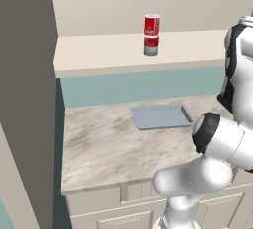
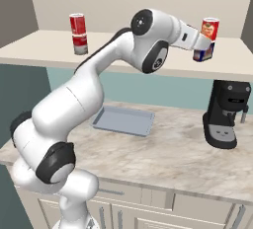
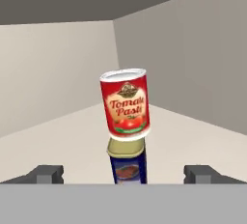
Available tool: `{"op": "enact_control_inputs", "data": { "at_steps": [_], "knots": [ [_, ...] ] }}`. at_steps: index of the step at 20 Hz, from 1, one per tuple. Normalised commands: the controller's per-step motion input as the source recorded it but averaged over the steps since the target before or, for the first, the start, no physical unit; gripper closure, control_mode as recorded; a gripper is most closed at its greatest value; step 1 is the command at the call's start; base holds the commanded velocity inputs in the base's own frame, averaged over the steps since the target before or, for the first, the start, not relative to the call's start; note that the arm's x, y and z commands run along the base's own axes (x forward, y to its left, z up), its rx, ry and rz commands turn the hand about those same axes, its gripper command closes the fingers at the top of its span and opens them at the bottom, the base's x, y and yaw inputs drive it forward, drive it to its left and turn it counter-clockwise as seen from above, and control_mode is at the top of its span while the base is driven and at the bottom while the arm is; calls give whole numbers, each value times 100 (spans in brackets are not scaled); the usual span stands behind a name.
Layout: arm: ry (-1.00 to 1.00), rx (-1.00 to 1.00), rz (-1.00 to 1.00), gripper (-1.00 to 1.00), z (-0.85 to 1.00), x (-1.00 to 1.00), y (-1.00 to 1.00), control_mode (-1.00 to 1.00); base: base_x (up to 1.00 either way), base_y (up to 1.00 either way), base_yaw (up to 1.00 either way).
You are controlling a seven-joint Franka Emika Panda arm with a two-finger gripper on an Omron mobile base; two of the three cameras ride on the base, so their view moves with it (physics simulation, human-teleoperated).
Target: Stack two cans on top of the other two cans in the cabinet.
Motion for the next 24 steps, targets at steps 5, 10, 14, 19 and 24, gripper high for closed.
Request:
{"op": "enact_control_inputs", "data": {
  "at_steps": [5,10,14,19,24],
  "knots": [
    [1,0,0,-100,-5,-59,44,-100,0,0,0],
    [3,0,0,-100,-11,-66,52,-100,0,0,0],
    [0,0,4,-100,-12,-68,56,-100,0,0,0],
    [3,0,6,-100,-13,-60,62,-100,0,0,0],
    [9,0,16,-100,-18,-43,66,-100,0,0,0]
  ]
}}
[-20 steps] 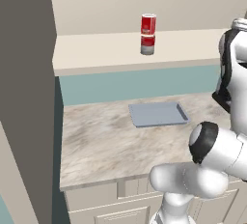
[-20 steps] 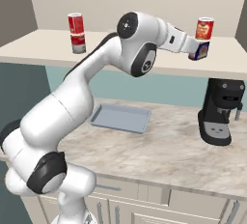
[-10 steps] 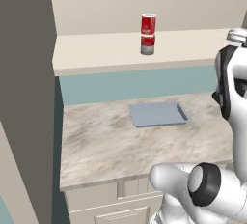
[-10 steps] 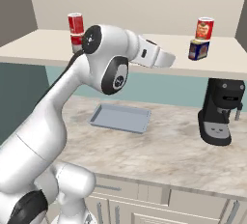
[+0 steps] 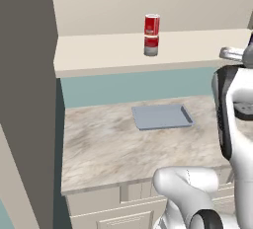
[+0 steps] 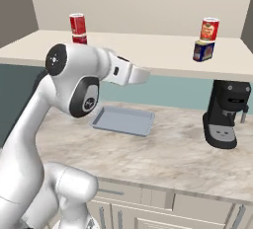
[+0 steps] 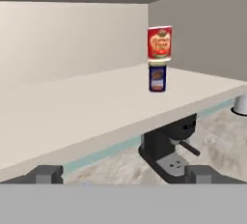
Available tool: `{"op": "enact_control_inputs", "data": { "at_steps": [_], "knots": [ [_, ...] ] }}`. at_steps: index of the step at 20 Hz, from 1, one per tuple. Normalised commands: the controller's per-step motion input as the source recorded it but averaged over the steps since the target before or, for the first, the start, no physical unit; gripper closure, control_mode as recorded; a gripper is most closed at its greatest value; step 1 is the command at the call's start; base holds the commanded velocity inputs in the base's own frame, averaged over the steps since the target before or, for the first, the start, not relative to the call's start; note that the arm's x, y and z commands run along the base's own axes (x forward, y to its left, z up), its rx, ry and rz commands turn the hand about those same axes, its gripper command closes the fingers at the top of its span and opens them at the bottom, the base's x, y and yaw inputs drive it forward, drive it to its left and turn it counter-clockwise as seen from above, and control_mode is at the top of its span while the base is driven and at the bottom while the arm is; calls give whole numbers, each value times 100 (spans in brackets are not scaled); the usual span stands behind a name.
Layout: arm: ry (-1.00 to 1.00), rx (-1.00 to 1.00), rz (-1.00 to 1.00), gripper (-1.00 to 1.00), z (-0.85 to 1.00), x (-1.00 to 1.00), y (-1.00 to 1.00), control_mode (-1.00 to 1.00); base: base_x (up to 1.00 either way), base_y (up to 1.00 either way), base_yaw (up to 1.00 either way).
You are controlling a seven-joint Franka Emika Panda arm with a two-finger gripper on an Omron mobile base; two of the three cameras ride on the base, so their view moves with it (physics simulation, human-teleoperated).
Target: Stack two cans on top of the other two cans in the cabinet.
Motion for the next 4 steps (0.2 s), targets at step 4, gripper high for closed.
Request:
{"op": "enact_control_inputs", "data": {
  "at_steps": [4],
  "knots": [
    [11,2,24,-100,-19,-36,66,-100,0,0,0]
  ]
}}
